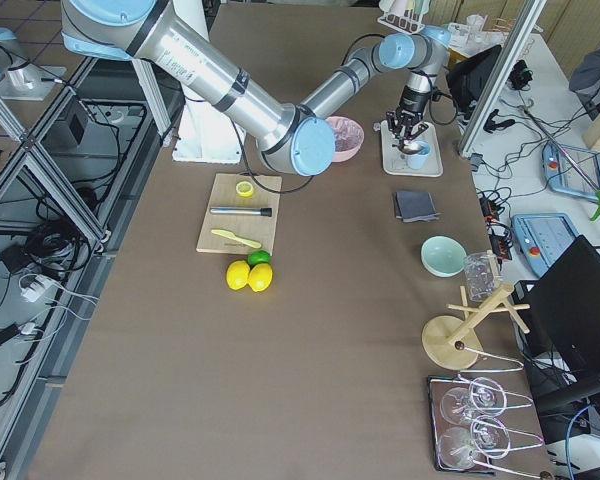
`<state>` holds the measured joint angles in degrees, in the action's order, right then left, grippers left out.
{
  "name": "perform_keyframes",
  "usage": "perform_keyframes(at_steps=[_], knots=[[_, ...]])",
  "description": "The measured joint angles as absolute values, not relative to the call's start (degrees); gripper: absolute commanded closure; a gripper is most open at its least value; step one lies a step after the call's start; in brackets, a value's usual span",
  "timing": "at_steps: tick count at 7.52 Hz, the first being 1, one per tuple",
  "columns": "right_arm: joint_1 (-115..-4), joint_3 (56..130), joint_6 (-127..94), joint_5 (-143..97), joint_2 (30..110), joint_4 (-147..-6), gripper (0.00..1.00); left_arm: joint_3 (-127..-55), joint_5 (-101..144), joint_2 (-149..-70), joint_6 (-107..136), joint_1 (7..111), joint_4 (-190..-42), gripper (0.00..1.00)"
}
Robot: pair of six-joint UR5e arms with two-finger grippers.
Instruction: Put ice in cup with scoop
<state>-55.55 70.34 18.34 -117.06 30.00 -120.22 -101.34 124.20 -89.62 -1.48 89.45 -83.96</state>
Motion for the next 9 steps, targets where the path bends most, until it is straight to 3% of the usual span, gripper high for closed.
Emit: perform_keyframes(at_steps=[2,4,7,9], knots=[[-55.64,72.68,18.65,-116.82,30.99,-120.90,1.00,-100.35,124.21,-87.54,-10.42,93.55,-83.78,0.02],[-57.31,81.07,18.12,-117.45,36.76,-121.43,1.00,-98.04,124.53,-86.10,-13.42,95.27,-83.91,0.02],[-62.65,98.57,11.87,-122.11,54.10,-120.77,1.00,-96.56,124.29,-85.15,-13.89,95.66,-83.79,0.01],[-67.56,106.27,9.75,-126.15,69.03,-115.74,1.00,-96.20,124.18,-85.00,-13.85,95.54,-83.61,0.01]])
